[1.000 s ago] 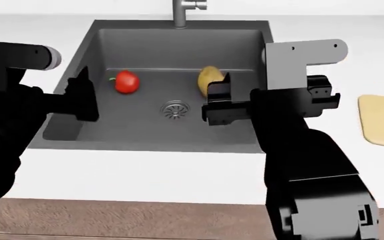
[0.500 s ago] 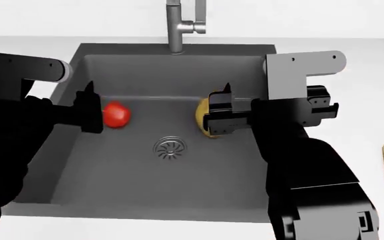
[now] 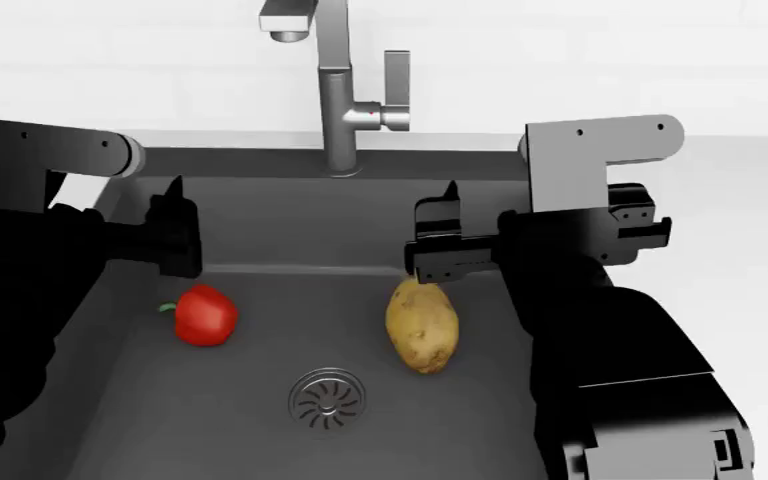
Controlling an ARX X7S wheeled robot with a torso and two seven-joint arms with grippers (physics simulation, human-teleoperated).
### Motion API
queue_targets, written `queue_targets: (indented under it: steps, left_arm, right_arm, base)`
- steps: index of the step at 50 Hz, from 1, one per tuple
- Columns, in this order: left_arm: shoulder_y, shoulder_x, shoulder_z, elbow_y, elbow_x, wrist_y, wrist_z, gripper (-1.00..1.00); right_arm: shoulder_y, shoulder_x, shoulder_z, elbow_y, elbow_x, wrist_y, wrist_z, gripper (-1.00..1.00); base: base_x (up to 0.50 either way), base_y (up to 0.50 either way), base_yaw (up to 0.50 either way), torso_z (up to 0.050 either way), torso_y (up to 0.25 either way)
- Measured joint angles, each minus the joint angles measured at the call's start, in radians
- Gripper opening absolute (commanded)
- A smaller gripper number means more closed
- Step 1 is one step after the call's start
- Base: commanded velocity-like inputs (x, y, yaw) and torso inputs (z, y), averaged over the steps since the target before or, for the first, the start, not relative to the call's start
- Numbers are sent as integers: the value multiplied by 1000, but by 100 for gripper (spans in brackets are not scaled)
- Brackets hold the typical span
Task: Pick the vegetables from the sink and place them on the cutting board.
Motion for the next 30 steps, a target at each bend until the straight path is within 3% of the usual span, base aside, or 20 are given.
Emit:
queue_targets:
  steps: [30]
  left_arm:
    - [19, -11, 2, -29, -7, 35, -1, 100]
  right_arm:
    - [-19, 4, -25, 27, 7, -38, -10, 100]
  base:
    - [109, 0, 0, 0, 1]
